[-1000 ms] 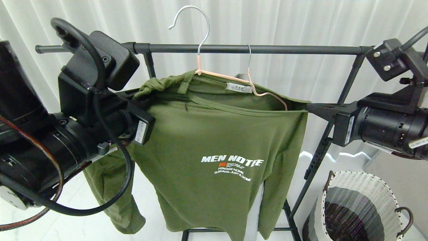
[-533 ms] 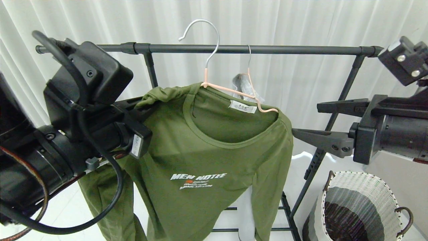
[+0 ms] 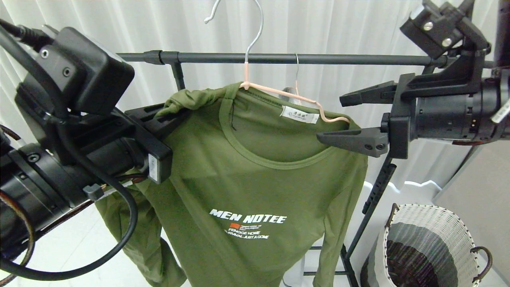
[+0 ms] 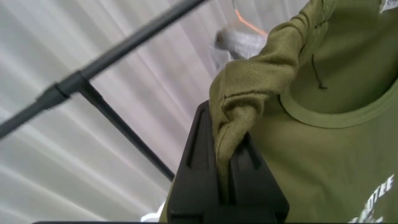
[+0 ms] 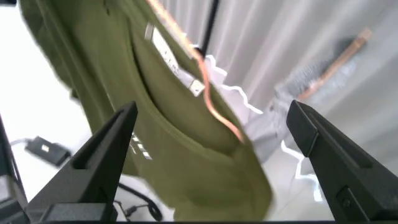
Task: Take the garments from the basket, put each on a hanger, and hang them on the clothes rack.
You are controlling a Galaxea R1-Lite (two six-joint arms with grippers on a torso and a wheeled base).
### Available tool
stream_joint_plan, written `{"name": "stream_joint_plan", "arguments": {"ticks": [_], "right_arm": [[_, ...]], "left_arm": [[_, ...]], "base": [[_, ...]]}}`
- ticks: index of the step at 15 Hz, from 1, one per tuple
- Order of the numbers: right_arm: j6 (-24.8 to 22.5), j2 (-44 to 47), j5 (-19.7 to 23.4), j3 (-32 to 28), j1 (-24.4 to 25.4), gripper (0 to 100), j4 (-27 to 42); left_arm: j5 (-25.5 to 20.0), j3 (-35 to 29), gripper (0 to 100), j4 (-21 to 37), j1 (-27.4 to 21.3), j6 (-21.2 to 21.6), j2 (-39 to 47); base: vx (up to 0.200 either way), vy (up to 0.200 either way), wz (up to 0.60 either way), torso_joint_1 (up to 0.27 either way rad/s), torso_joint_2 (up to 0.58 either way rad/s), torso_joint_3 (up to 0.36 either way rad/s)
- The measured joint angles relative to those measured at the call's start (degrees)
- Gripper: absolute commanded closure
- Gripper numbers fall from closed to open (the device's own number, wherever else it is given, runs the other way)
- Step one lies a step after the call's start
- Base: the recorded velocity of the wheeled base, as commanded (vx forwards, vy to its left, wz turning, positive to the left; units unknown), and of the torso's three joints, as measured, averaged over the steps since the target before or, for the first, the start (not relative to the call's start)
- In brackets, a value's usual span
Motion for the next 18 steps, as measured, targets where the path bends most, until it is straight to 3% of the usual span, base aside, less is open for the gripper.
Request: {"name": "stream_joint_plan", "arguments": {"ticks": [5,12,18], "right_arm": [[-2.83,7.33,1.27,-9.47,0.61,0,3.29],[-3.43,9.17,-2.27,-10.67,0.04,0,1.73],[-5.35,9.89,-1.50,-10.36,1.08,0,1.78]], "left_arm": [[-1.83,0.27,100,-0.17,-0.04,0.55,0.02],[-1.56,2.50,100,-0.17,0.18,2.28,0.22],[-1.72,2.54,100,-0.23,0.00,2.13,0.13]], "base": [[0.000,0.000,0.00,0.000,0.00,0.000],[0.000,0.000,0.00,0.000,0.00,0.000],[0.000,0.000,0.00,0.000,0.00,0.000]]}}
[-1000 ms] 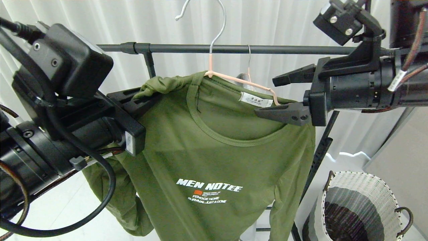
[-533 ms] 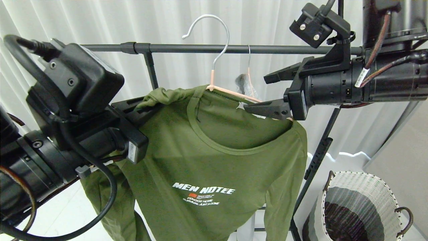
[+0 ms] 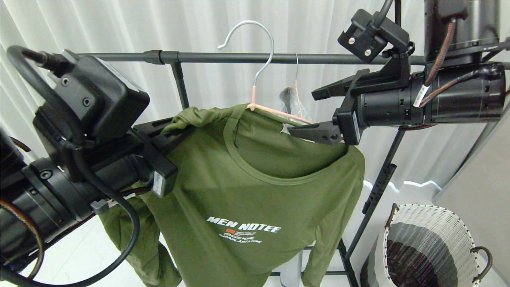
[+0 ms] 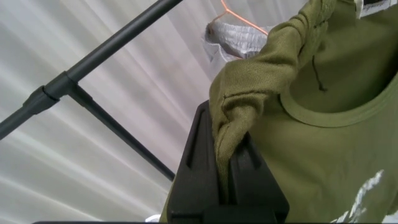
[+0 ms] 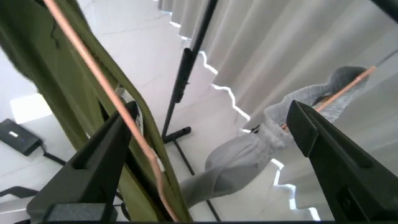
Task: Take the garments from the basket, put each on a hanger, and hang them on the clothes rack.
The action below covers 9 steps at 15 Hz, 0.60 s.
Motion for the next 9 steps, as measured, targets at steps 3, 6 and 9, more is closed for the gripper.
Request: {"name": "stream_joint_plan", "arguments": {"ticks": [3,6,9], "right_arm": [[0.06,-0.02,5.30,-0.30,1.16,0,4.14],[-0.07,-0.18,8.64,-1.43,1.69,0,10.00],[-0.22,0.33,8.67,-3.08,2.76,0,13.80]], "left_arm": [[-0.24,-0.20,100,-0.11,-0.17,0.00,0.16],[-1.65,-0.61,100,-0.10,-0.65,0.04,0.52],[-1.69,-1.68,100,-0.13,-1.41,0.11,1.18]], "base": [[0.000,0.000,0.00,0.000,0.00,0.000],[0.000,0.000,0.00,0.000,0.00,0.000],[0.000,0.000,0.00,0.000,0.00,0.000]]}}
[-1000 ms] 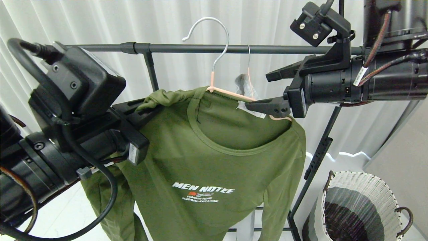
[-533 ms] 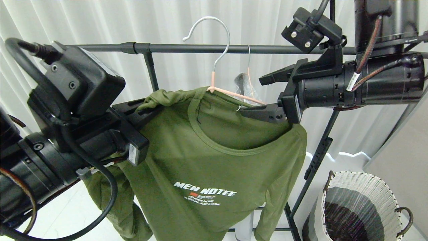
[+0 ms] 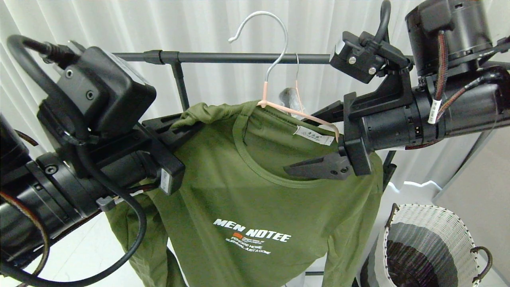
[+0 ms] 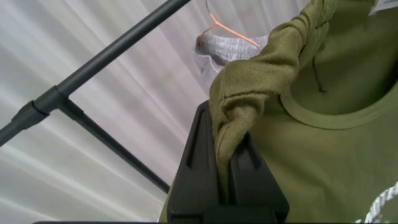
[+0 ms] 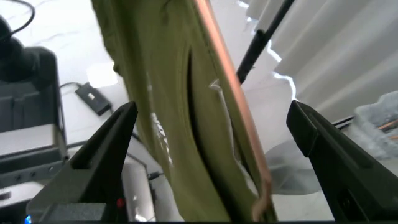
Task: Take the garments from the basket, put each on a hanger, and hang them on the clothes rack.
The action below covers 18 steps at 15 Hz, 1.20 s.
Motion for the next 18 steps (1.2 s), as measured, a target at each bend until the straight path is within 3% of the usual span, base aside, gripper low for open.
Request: {"name": "stream_joint_plan", "arguments": {"ticks": [4,5,16,17,18], "right_arm": [[-0.05,0.56,0.00,-1.27,0.51,0,1.95],[-0.05,0.63,0.01,-1.29,0.57,100,1.97],[-1.72,1.17,-0.73,-1.32,0.35,100,0.55],[-1.96,1.19,-0.73,-1.32,0.35,100,0.55],[-1.94,1.17,-0.77,-1.32,0.35,100,0.38]], "left_arm": [[0.00,-0.37,100,0.04,-1.13,0.04,0.67],[0.00,-0.48,100,0.02,-1.49,0.06,0.78],[0.18,-0.72,100,-0.07,-1.99,0.46,1.19],[0.18,-0.72,0,-0.07,-1.99,0.88,1.22],[0.02,-0.69,0,-0.05,-2.04,1.10,1.29]], "base": [[0.000,0.000,0.00,0.000,0.00,0.000],[0.000,0.000,0.00,0.000,0.00,0.000],[0.000,0.000,0.00,0.000,0.00,0.000],[0.000,0.000,0.00,0.000,0.00,0.000],[0.000,0.000,0.00,0.000,0.00,0.000]]}}
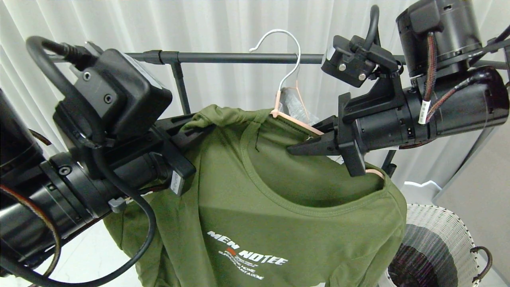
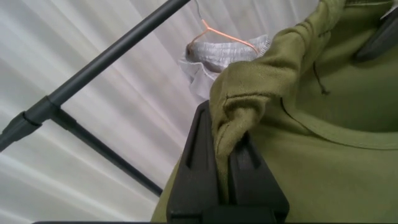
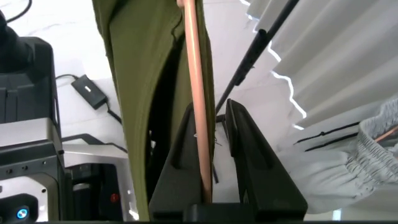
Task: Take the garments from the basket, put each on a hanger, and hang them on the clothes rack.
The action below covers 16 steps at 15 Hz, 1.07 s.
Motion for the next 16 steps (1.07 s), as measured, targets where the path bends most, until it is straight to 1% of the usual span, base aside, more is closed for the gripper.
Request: {"name": "stream_joint_plan", "arguments": {"ticks": [5,13,15,16], "right_arm": [[0.17,-0.76,-0.29,-0.06,0.09,100,0.04],[0.79,-2.43,-0.32,0.40,-0.16,100,-0.02],[0.79,-2.68,-0.29,0.38,-0.16,100,0.00],[0.74,-2.88,-0.32,0.38,-0.13,100,-0.02]], "left_arm": [[0.16,0.13,0,0.02,0.99,0.09,0.23],[0.11,0.89,0,0.07,1.18,-0.17,0.15],[-0.39,2.10,0,0.07,1.10,-0.63,0.17],[-1.45,2.60,0,0.09,1.02,-0.77,0.26]], "base": [[0.000,0.000,0.00,0.000,0.00,0.000],[0.000,0.000,0.00,0.000,0.00,0.000],[0.000,0.000,0.00,0.000,0.00,0.000],[0.000,0.000,0.00,0.000,0.00,0.000]]}}
